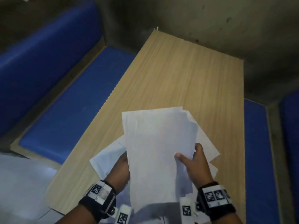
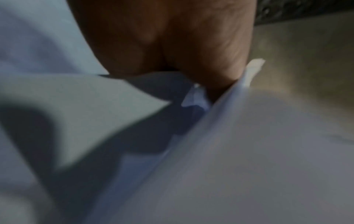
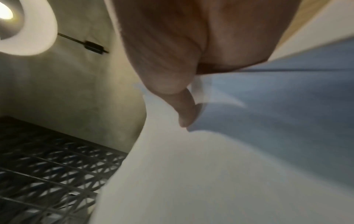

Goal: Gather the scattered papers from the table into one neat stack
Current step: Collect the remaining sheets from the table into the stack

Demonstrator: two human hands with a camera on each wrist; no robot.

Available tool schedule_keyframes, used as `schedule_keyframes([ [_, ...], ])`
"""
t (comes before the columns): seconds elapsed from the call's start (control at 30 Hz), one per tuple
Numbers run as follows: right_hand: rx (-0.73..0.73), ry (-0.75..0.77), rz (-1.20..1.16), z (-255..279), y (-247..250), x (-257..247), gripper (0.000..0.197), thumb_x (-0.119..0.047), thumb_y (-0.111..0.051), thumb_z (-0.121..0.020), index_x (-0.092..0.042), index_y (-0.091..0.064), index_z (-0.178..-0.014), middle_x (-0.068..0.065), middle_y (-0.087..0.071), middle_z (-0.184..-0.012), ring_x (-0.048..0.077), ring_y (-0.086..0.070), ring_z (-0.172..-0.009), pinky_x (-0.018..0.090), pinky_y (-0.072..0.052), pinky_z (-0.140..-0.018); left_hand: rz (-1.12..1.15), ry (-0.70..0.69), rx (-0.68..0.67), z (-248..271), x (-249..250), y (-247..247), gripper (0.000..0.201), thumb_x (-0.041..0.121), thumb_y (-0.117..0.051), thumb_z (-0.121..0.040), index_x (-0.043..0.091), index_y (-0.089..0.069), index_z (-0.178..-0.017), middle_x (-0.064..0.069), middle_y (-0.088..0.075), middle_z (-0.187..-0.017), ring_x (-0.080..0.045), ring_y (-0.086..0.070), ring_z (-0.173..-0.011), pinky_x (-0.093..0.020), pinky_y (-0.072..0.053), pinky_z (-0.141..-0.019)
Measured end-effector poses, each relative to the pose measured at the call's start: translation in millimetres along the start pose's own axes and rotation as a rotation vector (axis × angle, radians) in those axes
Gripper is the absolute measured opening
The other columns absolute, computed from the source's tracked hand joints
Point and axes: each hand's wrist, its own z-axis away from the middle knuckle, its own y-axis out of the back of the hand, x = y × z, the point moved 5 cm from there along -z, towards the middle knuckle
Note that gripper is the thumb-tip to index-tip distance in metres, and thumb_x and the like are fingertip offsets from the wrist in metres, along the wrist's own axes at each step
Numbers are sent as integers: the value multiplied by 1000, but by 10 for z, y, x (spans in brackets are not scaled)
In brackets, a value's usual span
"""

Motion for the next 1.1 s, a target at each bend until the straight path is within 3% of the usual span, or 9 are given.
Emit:
schedule_keyframes([
  [0.07,38,-29,-47,18,-83,107,57,-7,-75,-81,-24,-42,-125,-5,-67,-106,13,-66,-96,18,-51,-65,109,57,-61,50,2,-19,39,48,-50,-102,24,-81,-98,2,-82,-101,-15,-76,-95,-32,-54,-84],
  [0.13,89,6,-82,48,-145,110,51,-4,-72,-82,-25,-50,-124,-11,-67,-105,11,-66,-98,13,-53,-63,129,23,-90,38,69,42,64,73,-71,-73,24,-74,-115,1,-80,-111,-17,-76,-104,-35,-56,-87],
  [0.3,211,223,-70,173,-190,-79,39,-9,-73,-84,-38,-57,-104,-36,-66,-97,-15,-61,-92,3,-47,-74,-263,-212,163,16,365,178,31,25,-93,-71,28,-71,-93,13,-80,-83,2,-73,-81,-23,-57,-73],
  [0.4,233,207,-82,161,-226,3,44,-7,-79,-78,-39,-57,-98,-28,-67,-95,-17,-60,-90,5,-49,-80,-303,-254,122,-6,435,183,39,21,-93,-71,35,-65,-95,19,-77,-82,12,-68,-77,-8,-51,-64],
  [0.57,112,97,-54,69,-400,329,44,6,-81,-72,-14,-63,-107,6,-70,-104,-7,-66,-89,8,-52,-72,-318,-151,91,-122,149,280,43,19,-97,-64,34,-65,-88,34,-72,-73,1,-69,-74,-20,-54,-67],
  [0.67,140,69,-56,82,-437,312,40,4,-79,-75,-28,-61,-93,-8,-66,-92,-5,-64,-86,3,-49,-67,-345,-196,89,-111,112,251,40,27,-100,-52,37,-72,-78,31,-73,-73,1,-69,-69,-15,-54,-62],
  [0.77,233,193,-13,183,-378,146,45,0,-78,-78,-41,-58,-83,-20,-62,-84,-20,-59,-79,16,-50,-76,-336,-230,82,-21,133,226,35,11,-95,-66,36,-75,-80,30,-75,-76,6,-70,-73,-11,-52,-63],
  [0.9,220,249,26,268,-398,185,53,2,-74,-80,-50,-66,-81,-35,-67,-85,-14,-62,-82,11,-49,-76,-410,-273,89,25,49,288,29,28,-92,-71,35,-76,-94,25,-76,-95,7,-71,-89,-10,-54,-75],
  [1.1,131,-48,44,167,-580,730,30,18,-57,-84,-10,-59,-72,8,-59,-81,1,-56,-71,28,-49,-74,-332,-102,144,-59,-197,292,28,9,-86,-78,27,-66,-84,36,-70,-65,4,-68,-74,-8,-51,-59],
])
